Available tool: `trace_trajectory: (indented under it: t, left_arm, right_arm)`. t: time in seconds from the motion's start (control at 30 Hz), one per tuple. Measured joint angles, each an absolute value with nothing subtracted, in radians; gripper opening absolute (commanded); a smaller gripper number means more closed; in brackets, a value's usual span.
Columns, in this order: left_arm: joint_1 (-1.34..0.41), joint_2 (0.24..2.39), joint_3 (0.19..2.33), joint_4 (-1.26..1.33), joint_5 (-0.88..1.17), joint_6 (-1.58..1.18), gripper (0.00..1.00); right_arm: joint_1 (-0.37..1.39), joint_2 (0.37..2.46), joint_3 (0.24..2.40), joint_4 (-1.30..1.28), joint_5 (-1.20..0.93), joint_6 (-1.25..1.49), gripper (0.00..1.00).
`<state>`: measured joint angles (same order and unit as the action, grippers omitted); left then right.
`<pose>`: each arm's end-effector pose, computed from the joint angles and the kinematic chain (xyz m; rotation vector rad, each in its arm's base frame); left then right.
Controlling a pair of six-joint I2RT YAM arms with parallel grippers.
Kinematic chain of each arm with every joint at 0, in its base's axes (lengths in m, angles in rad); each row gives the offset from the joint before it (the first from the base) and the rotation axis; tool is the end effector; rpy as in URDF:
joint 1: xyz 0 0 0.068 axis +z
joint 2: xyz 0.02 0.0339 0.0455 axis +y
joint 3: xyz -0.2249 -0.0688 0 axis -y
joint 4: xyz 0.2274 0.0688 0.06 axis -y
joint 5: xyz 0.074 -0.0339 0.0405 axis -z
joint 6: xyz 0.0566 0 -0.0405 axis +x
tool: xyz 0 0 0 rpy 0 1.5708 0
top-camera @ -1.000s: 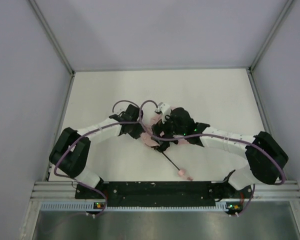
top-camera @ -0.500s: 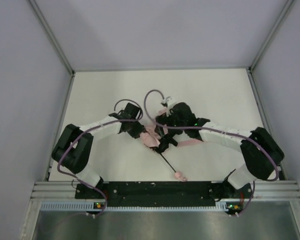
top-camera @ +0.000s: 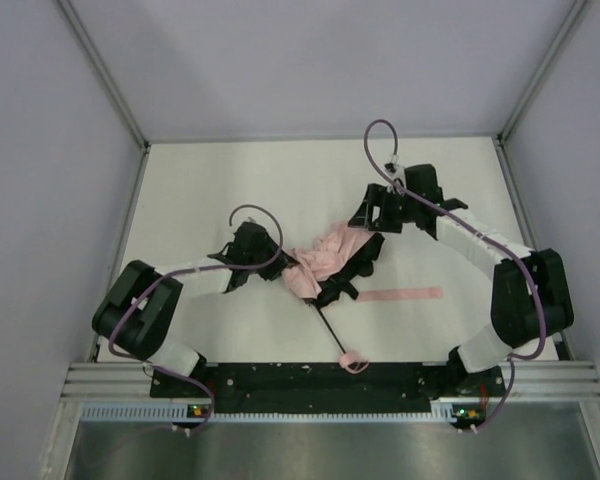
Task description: Put away the umbrella
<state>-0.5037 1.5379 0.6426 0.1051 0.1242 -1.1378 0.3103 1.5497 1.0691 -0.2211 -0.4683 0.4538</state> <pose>0.2534 -0.1477 0.1059 -0.7350 2.4500 -0.8781 0.3157 0.1281 0.2061 -0.0907 2.3528 0.9229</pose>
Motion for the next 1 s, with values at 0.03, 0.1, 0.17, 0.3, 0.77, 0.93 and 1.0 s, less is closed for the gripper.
trace_trajectory:
  t: [0.03, 0.1, 0.17, 0.3, 0.77, 0.93, 1.0]
  left_arm:
    - [-0.504, 1.533, 0.628, 0.134, 0.125, -1.138, 0.00]
    - [-0.504, 1.526, 0.607, 0.178, 0.124, -1.138, 0.00]
    - [-0.504, 1.521, 0.590, 0.218, 0.124, -1.138, 0.00]
    - [-0.502, 1.521, 0.577, 0.264, 0.134, -1.132, 0.00]
    - [-0.494, 1.522, 0.550, 0.372, 0.153, -1.130, 0.00]
    - [-0.492, 1.522, 0.548, 0.383, 0.152, -1.130, 0.00]
    - [-0.489, 1.521, 0.545, 0.393, 0.152, -1.130, 0.00]
  right_arm:
    - [0.310, 1.554, 1.060, -0.236, -0.479, 0.454, 0.72]
    - [0.310, 1.551, 1.026, -0.248, -0.490, 0.452, 0.70]
    - [0.311, 1.551, 0.987, -0.254, -0.484, 0.436, 0.63]
    - [0.316, 1.551, 0.940, -0.280, -0.454, 0.382, 0.27]
    - [0.633, 1.616, 0.601, 0.466, -0.581, 1.051, 0.18]
    - [0.577, 1.610, 0.700, 0.293, -0.633, 0.957, 0.40]
    - [0.565, 1.567, 0.783, 0.128, -0.628, 0.851, 0.48]
